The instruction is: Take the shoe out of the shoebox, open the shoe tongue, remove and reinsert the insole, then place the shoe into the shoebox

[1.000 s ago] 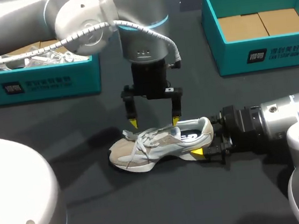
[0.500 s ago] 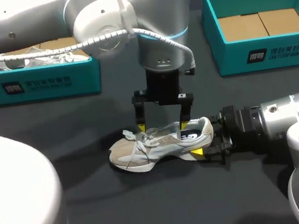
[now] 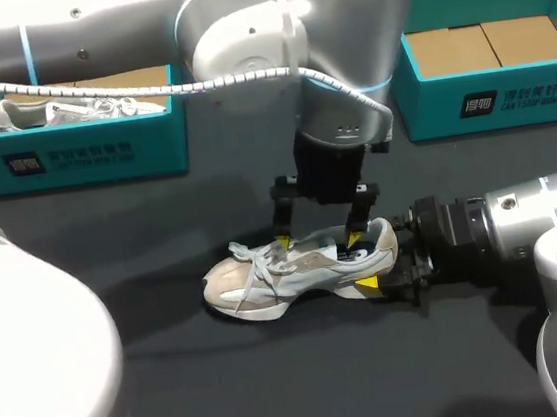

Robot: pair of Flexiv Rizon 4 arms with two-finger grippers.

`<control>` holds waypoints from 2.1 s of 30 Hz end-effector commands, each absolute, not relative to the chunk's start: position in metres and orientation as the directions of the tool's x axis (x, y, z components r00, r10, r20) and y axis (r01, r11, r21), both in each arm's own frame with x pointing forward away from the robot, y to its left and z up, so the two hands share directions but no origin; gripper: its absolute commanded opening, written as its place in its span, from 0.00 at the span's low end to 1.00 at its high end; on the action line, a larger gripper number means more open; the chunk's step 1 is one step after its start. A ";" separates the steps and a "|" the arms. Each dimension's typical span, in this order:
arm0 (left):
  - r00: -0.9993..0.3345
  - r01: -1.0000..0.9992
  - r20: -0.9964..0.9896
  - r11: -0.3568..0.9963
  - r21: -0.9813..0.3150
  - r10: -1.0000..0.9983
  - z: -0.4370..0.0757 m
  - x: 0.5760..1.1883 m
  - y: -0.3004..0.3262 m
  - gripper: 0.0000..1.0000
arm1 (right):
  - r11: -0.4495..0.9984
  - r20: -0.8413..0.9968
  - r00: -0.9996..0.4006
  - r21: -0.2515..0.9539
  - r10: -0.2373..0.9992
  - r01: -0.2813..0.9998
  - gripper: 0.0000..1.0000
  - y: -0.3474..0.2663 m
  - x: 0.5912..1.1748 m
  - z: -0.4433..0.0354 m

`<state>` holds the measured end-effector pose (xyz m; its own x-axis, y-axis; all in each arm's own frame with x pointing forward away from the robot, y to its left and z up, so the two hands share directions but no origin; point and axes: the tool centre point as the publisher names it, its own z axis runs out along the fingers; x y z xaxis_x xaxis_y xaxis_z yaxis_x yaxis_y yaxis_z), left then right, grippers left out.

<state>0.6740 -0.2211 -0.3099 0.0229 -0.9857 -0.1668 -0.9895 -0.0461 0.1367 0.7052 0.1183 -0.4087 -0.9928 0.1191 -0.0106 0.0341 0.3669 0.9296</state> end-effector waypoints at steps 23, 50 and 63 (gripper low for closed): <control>0.050 -0.993 -0.315 -0.083 0.090 -0.948 -0.349 0.681 -0.229 0.93 | 0.370 -0.010 -0.993 0.928 0.120 0.035 0.00 0.117 0.705 -0.410; 0.036 -0.993 -0.422 -0.080 0.085 -0.906 -0.333 0.667 -0.200 0.48 | 0.370 -0.010 -0.993 0.928 0.120 0.035 0.00 0.117 0.705 -0.410; 0.033 -0.994 -0.427 -0.076 0.084 -0.903 -0.325 0.665 -0.198 0.39 | 0.370 -0.010 -0.993 0.928 0.120 0.035 0.00 0.117 0.705 -0.410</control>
